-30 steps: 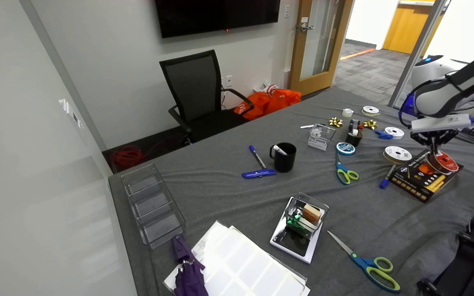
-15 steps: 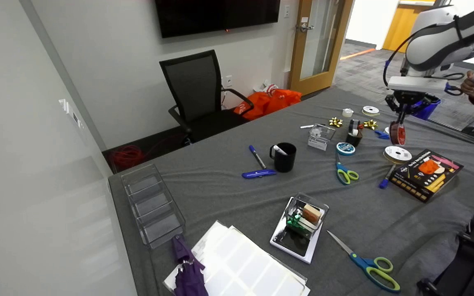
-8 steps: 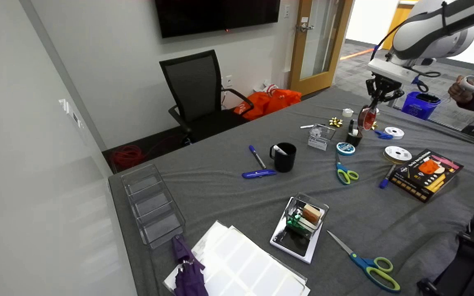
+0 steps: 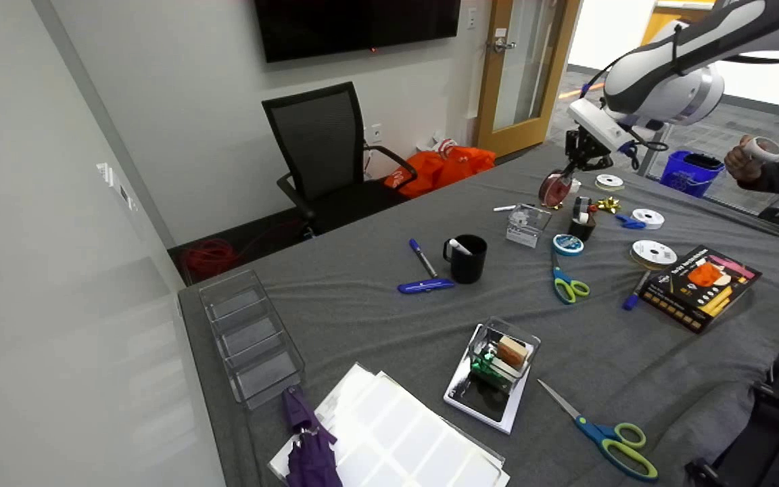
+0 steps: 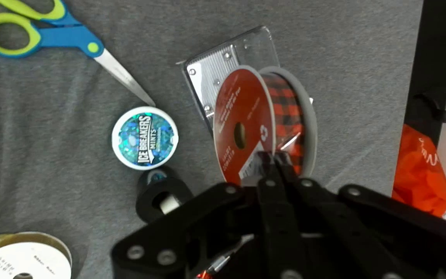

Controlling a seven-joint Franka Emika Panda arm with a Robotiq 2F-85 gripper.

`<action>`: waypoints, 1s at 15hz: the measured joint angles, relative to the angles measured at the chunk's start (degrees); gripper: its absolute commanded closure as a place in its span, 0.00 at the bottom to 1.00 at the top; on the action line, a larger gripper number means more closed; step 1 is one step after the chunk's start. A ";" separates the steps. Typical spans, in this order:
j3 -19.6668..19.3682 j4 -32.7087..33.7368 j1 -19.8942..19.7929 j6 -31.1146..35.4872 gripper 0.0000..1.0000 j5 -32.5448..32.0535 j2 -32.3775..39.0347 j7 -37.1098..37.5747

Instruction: Place the red ribbon tape in the clear container

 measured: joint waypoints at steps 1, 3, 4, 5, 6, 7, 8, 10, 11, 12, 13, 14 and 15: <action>0.59 0.43 -0.03 0.48 0.99 1.14 0.74 -0.12; 1.64 1.09 -0.10 0.93 0.99 2.99 1.87 -0.18; 2.13 1.37 -0.14 1.13 0.99 3.83 2.36 -0.19; 2.62 1.56 -0.25 1.42 0.99 4.64 2.76 -0.22; 3.12 1.74 -0.39 1.85 0.99 5.56 3.12 -0.30; 3.45 1.94 -0.46 2.56 0.99 6.39 3.53 -0.33; 3.65 2.06 -0.54 3.45 0.99 7.05 4.00 -0.33; 3.72 2.40 -0.83 4.37 0.99 7.53 4.95 -0.33; 3.72 2.58 -1.12 4.61 0.99 7.56 5.53 -0.36; 3.73 2.70 -1.43 4.79 0.99 7.56 6.07 -0.45; 3.74 2.84 -1.73 5.11 0.99 7.57 6.68 -0.65; 3.75 2.89 -1.96 5.61 0.99 7.57 7.31 -0.91; 3.80 2.94 -2.09 6.11 0.99 7.57 7.90 -1.10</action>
